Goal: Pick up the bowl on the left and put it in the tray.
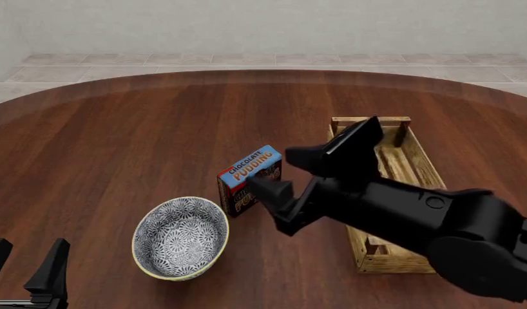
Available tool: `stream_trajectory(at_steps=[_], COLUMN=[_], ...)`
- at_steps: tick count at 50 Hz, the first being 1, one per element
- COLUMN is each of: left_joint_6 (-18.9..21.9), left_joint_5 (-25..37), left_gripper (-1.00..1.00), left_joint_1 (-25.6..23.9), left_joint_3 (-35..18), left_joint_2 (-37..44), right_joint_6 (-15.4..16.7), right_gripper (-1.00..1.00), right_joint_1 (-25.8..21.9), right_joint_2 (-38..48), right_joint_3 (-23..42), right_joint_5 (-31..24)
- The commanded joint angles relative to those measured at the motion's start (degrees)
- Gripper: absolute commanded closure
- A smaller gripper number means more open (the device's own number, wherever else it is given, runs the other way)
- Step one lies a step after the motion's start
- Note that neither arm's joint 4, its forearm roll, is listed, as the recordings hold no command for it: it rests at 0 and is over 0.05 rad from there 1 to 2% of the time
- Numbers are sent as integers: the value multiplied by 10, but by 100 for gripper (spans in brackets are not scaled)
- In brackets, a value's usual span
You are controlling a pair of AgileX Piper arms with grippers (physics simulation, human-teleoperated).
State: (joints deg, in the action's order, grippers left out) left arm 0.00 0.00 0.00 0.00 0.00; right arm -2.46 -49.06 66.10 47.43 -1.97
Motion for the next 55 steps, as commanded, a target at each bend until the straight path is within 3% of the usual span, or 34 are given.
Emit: stream_trajectory(at_steps=[1,17,27,55], left_joint_6=[0,0,0,0], left_joint_5=[0,0,0,0], left_gripper=[-100,-100,-100,-100], left_joint_1=[0,0,0,0], left_joint_3=[0,0,0,0], left_joint_2=[0,0,0,0], right_joint_6=[14,29,21,50], right_gripper=[-100,-100,-100,-100], right_joint_1=[-2,-8,-5,-3], right_joint_2=[22,51,73,131], right_joint_3=[-3,-10,28,81], right_joint_5=[15,38,22,15])
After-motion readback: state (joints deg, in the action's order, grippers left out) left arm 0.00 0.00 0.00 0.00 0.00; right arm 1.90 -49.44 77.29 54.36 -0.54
